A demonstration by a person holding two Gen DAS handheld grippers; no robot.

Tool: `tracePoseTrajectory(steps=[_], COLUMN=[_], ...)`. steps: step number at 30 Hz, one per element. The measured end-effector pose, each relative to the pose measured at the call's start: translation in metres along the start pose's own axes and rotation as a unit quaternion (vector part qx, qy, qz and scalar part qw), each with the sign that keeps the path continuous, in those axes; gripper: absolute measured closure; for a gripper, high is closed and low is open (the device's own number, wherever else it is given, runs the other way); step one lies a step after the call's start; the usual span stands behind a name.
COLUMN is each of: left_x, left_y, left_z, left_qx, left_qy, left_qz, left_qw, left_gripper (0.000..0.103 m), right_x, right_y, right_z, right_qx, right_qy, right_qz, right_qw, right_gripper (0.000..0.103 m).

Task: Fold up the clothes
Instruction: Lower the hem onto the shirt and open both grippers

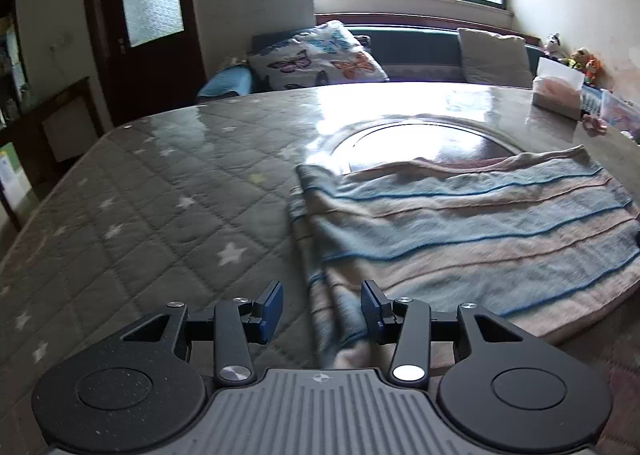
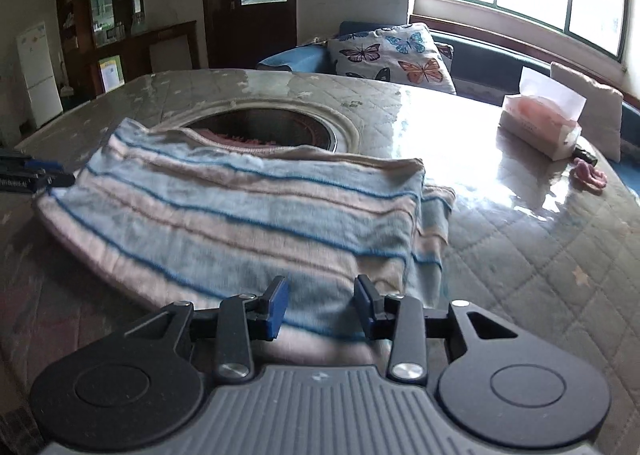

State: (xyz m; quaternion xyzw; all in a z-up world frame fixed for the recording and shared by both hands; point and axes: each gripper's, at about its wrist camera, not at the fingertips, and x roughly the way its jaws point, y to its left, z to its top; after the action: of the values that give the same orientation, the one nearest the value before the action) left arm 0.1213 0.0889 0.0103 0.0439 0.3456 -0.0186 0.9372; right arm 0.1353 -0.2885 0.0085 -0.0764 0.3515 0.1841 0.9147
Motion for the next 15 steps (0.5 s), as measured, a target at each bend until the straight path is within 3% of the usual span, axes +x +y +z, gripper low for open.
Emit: tracePoseTrajectory(steps=[4,8,15], left_x=[-0.012,-0.028,-0.017], left_y=[0.005,0.004,0.001], left_z=[-0.004,-0.004,-0.009], left_qx=[-0.016,-0.026,-0.041], left_qy=[-0.002,-0.017,0.013], left_qz=[0.006,-0.012,-0.029], left_qw=[0.9999,0.9994,0.9987], left_gripper=[0.057,0.057,0.057], right_x=[-0.011,-0.021,-0.025], right_y=[0.001,-0.004,-0.023], right_z=[-0.009,-0.013,-0.013], right_qx=[-0.006,0.009,0.065], right_qy=[0.002,-0.002,-0.015], right_qz=[-0.009,-0.011,-0.037], right_qw=[1.0,1.0,0.997], right_gripper=[0.066,0.066,0.066])
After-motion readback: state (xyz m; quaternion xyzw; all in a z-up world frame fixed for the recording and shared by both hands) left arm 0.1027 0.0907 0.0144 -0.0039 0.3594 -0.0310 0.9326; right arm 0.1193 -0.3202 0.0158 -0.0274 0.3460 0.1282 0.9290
